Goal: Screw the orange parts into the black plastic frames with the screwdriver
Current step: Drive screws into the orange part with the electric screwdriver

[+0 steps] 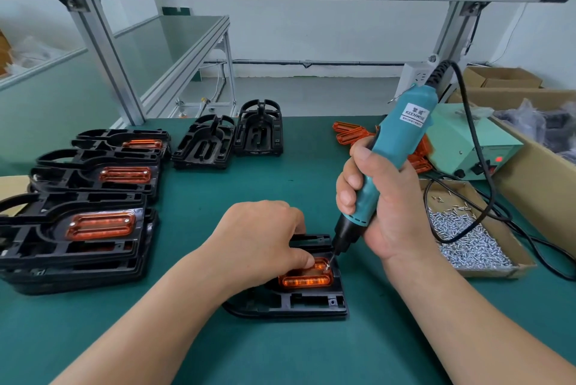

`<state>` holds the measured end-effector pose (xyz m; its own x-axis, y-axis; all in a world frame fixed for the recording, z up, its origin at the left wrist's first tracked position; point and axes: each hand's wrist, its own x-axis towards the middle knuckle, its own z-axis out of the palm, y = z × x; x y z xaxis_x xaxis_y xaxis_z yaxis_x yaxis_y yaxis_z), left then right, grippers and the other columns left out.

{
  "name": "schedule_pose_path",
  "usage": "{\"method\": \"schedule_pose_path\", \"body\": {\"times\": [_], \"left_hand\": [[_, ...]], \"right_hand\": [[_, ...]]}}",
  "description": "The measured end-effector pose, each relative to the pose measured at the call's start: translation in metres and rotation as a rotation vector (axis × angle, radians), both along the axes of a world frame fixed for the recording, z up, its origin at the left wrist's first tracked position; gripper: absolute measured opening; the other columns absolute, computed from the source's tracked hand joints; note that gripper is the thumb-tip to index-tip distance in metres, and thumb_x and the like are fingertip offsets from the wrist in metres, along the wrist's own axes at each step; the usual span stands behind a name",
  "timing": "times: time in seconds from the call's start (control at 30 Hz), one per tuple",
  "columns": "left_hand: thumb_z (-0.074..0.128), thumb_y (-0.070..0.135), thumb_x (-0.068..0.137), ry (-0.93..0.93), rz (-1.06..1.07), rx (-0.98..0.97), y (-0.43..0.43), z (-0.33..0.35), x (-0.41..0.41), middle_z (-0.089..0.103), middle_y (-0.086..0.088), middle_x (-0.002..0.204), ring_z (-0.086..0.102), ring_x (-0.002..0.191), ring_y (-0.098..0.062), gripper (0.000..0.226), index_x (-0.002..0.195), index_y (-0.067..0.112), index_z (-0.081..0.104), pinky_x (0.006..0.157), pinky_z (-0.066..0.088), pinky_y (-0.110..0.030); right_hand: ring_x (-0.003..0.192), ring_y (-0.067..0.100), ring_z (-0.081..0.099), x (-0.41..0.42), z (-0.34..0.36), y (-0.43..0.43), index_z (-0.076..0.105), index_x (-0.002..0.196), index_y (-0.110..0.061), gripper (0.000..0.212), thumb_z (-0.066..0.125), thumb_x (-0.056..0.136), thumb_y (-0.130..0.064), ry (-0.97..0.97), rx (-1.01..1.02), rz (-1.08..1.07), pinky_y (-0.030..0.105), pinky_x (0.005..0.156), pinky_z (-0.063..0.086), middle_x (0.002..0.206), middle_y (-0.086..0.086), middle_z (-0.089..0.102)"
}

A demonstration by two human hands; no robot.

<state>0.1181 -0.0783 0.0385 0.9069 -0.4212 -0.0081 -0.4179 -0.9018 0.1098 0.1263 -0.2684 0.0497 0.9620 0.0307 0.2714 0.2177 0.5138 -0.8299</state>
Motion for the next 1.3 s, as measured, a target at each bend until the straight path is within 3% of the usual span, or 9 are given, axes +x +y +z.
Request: {"method": "schedule_pose_path", "body": {"times": [0.27,0.53,1.3], "left_hand": [[0.064,0.073,0.082,0.030,0.002,0.017,-0.0009,0.0024,-0.0011,0.064,0.015,0.104,0.062,0.098,-0.012,0.047,0.115,0.039,0.063,0.074,0.045,-0.033],[0.065,0.070,0.084,0.037,0.009,0.028,-0.0025,0.0041,-0.0027,0.063,0.011,0.097,0.062,0.092,-0.015,0.045,0.111,0.035,0.064,0.079,0.053,-0.038],[0.065,0.070,0.085,0.037,0.005,0.021,-0.0028,0.0030,-0.0032,0.065,0.011,0.100,0.064,0.095,-0.016,0.045,0.113,0.034,0.063,0.080,0.053,-0.037]], "right_hand": [[0.046,0.020,0.047,-0.0029,0.0021,0.0023,0.056,0.085,-0.018,0.013,0.062,0.095,-0.015,-0.045,-0.045,-0.015,0.027,0.046,0.038,0.068,0.006,0.044],[0.046,0.021,0.048,-0.0018,0.0021,0.0032,0.056,0.087,-0.020,0.013,0.064,0.096,-0.015,-0.024,-0.048,-0.041,0.027,0.047,0.038,0.067,0.005,0.046],[0.049,0.021,0.049,-0.0007,0.0005,0.0038,0.059,0.086,-0.021,0.012,0.066,0.095,-0.017,0.025,-0.030,-0.105,0.028,0.046,0.040,0.068,0.005,0.047]]}}
